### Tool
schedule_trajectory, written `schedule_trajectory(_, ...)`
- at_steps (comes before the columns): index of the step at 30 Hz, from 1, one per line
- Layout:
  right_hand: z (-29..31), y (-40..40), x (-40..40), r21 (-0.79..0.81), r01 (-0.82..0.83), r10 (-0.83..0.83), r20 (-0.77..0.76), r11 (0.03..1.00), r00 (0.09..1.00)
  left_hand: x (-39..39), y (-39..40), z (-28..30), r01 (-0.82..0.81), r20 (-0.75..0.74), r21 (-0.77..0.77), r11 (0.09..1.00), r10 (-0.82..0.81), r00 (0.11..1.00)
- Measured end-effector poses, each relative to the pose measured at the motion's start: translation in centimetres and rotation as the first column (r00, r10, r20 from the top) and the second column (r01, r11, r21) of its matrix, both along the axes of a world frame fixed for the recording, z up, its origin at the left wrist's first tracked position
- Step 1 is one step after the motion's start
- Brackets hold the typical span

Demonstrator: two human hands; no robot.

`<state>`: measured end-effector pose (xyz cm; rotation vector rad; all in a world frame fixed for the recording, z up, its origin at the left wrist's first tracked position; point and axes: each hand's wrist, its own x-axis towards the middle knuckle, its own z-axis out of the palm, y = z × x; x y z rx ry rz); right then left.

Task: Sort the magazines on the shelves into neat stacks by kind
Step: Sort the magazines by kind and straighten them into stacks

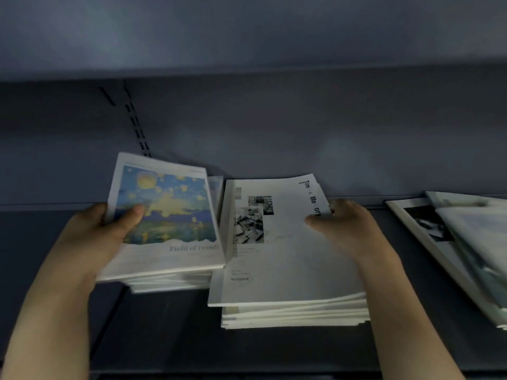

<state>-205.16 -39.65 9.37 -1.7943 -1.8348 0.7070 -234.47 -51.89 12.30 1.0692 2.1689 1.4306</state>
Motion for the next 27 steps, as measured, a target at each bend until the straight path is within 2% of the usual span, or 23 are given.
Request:
schedule_trajectory(2, 0.1, 0.0, -0.1, 0.007, 0.009, -0.010, 0.090, 1.000, 0.996, -0.6, 0.4, 0.1, 0.015, 0.000, -0.012, 1.000, -0.015, 1.000)
schedule_trajectory(5, 1.0, -0.3, -0.5, 0.020, 0.030, -0.036, 0.338, 0.999, 0.940, -1.3, 1.4, 0.8, 0.055, -0.014, -0.044, 0.997, -0.056, 0.998)
schedule_trajectory(8, 2.5, -1.0, -1.0, 0.060, 0.053, -0.074, 0.452, 0.997, 0.889, -2.0, 3.0, 1.0, 0.117, -0.001, -0.074, 0.990, -0.118, 0.993)
schedule_trajectory(11, 2.4, -1.6, -2.0, 0.090, 0.023, -0.061, 0.447, 0.996, 0.893, -2.5, 4.3, 1.0, 0.137, -0.051, -0.124, 0.983, -0.145, 0.988)
schedule_trajectory(14, 1.9, -2.2, -3.3, 0.112, -0.016, -0.034, 0.428, 0.994, 0.903, -2.9, 4.5, 0.6, 0.116, -0.169, -0.250, 0.961, -0.162, 0.972)
schedule_trajectory(17, 1.4, -2.6, -4.5, 0.127, -0.045, -0.014, 0.430, 0.991, 0.903, -3.8, 4.5, -0.4, 0.035, -0.273, -0.342, 0.939, -0.135, 0.953)
schedule_trajectory(22, 0.9, -3.0, -5.3, 0.175, -0.076, -0.006, 0.426, 0.982, 0.905, -3.3, 4.4, -1.1, -0.156, -0.542, -0.440, 0.885, -0.123, 0.832)
schedule_trajectory(27, 1.1, -3.5, -5.4, 0.171, -0.108, 0.025, 0.426, 0.979, 0.905, -1.6, 4.4, -1.5, -0.235, -0.580, -0.466, 0.853, -0.094, 0.809)
